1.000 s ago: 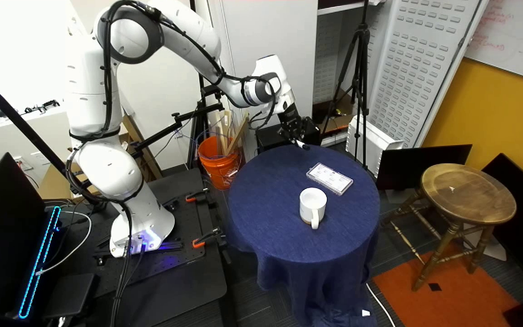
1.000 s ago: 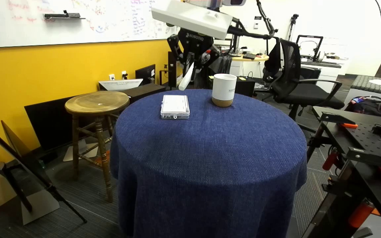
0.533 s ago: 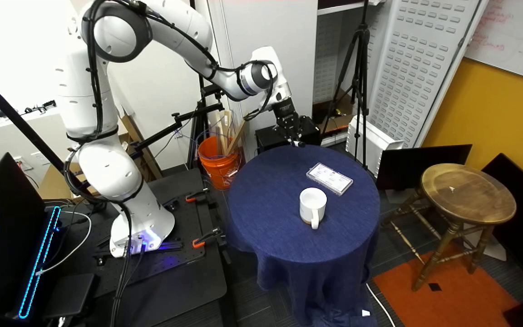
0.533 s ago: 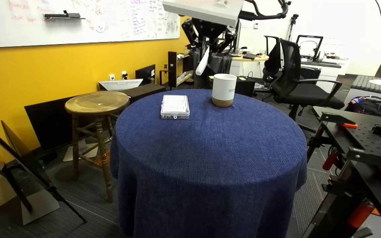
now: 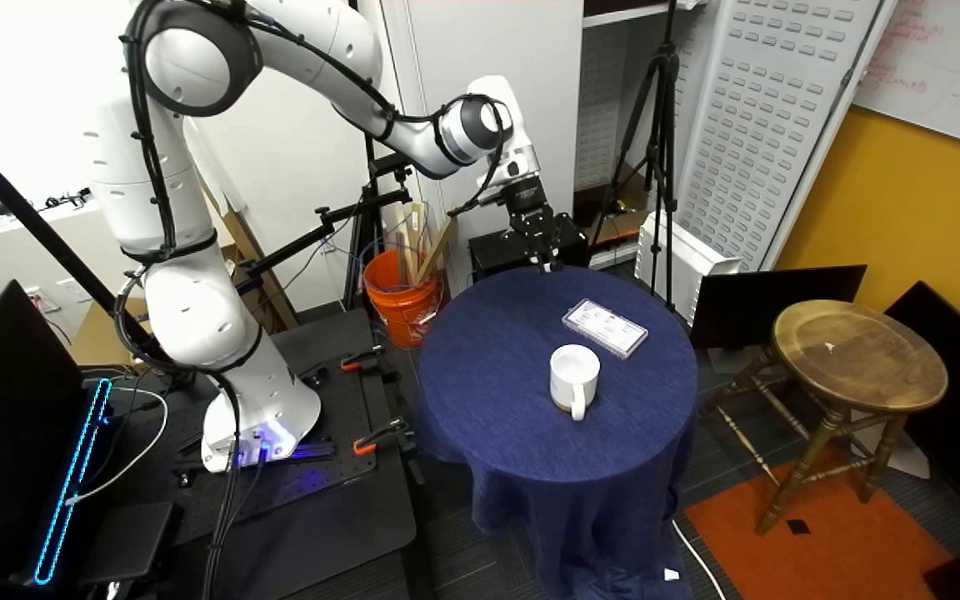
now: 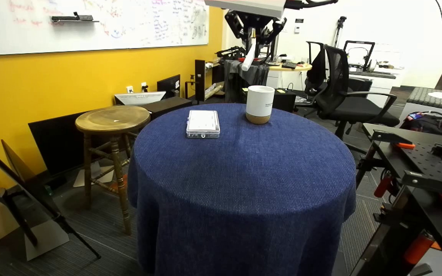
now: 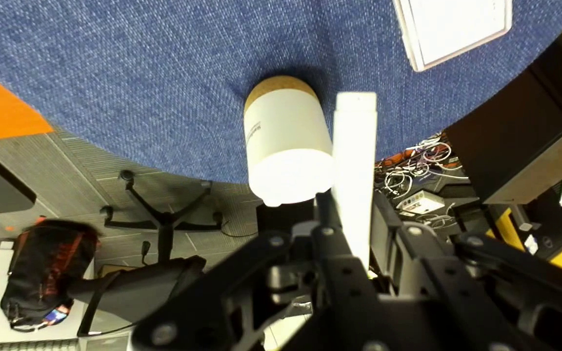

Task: Put the marker inside the mug cup

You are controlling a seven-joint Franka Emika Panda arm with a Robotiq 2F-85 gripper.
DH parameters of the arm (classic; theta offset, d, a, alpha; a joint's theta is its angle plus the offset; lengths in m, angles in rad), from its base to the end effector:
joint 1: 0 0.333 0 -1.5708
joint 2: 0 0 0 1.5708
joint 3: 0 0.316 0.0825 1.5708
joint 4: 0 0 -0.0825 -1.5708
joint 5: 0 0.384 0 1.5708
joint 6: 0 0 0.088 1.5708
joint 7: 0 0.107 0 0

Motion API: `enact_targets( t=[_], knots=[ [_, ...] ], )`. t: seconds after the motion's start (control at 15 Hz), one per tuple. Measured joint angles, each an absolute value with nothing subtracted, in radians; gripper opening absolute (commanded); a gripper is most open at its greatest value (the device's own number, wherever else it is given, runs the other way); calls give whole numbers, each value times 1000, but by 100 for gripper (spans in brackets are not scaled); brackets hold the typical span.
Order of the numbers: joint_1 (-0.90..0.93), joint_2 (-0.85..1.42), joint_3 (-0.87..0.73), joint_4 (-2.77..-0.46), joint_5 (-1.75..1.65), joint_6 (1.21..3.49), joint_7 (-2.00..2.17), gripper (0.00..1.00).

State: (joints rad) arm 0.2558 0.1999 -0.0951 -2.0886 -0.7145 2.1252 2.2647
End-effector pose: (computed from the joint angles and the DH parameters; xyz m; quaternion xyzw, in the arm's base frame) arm 0.5611 0.0622 0.3253 0.6420 -0.7054 0.2446 0.1745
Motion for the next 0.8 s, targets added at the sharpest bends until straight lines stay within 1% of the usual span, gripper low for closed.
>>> enact_targets(
  t=[0.8],
  knots=[
    [127,174,-82,-2104,-831,2093,2262,5]
  ],
)
